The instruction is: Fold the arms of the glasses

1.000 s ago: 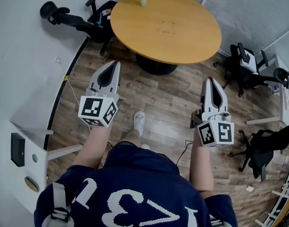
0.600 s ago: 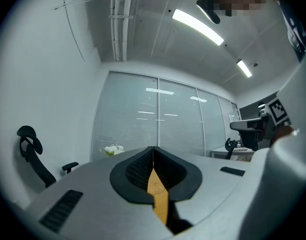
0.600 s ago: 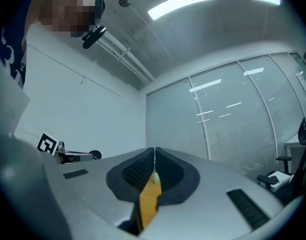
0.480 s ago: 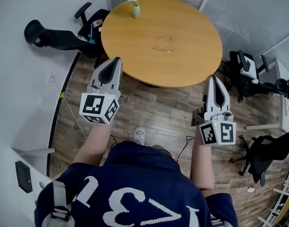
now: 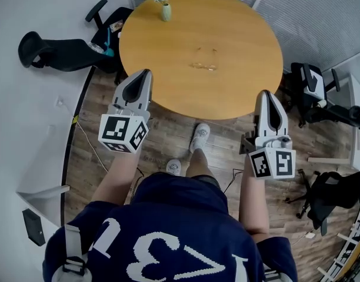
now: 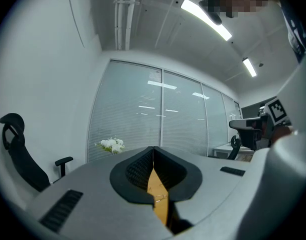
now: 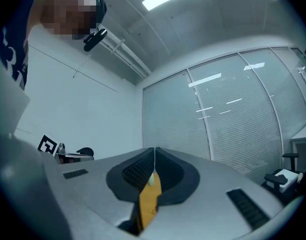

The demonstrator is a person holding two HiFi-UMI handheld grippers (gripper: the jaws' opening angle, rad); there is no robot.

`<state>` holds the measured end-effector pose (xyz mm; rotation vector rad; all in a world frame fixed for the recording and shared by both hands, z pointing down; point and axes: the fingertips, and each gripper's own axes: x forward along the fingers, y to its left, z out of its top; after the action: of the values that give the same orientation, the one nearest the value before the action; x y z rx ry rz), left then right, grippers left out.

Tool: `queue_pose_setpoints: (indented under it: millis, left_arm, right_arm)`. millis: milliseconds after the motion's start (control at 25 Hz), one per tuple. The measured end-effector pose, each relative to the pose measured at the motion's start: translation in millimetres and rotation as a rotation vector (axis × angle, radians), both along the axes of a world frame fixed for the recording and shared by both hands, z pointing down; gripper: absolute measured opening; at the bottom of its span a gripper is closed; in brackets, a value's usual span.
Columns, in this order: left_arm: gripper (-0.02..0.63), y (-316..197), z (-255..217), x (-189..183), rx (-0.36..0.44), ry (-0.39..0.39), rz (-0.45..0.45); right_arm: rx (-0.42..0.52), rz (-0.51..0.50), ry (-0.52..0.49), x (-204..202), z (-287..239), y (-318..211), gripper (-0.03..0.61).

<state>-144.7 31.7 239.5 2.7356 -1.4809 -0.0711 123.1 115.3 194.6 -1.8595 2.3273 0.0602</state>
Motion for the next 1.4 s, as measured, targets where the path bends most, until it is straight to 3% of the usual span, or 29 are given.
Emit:
queue_pose_setpoints:
  millis: [440, 680, 1040, 1400]
  left_arm:
    - [0.015, -134, -4, 43, 0.016, 0.001, -0.129]
    - [0.015, -192, 3, 74, 0.004, 0.003, -0.167]
    - [0.015, -240, 32, 88, -0.071, -0.015, -0.144]
    - [0.015, -270, 76, 98, -0.170, -0.031, -0.042]
  right_arm:
    - [0.059, -0.156, 0.044, 41, -23, -173, 0.029]
    - [0.047, -0.194, 0.022, 75, -19, -247, 0.029]
    - [-0.038, -0.177, -0.002, 84, 16, -300, 0.029]
    - [-0.172, -0.125, -0.002, 75, 71, -323, 0.029]
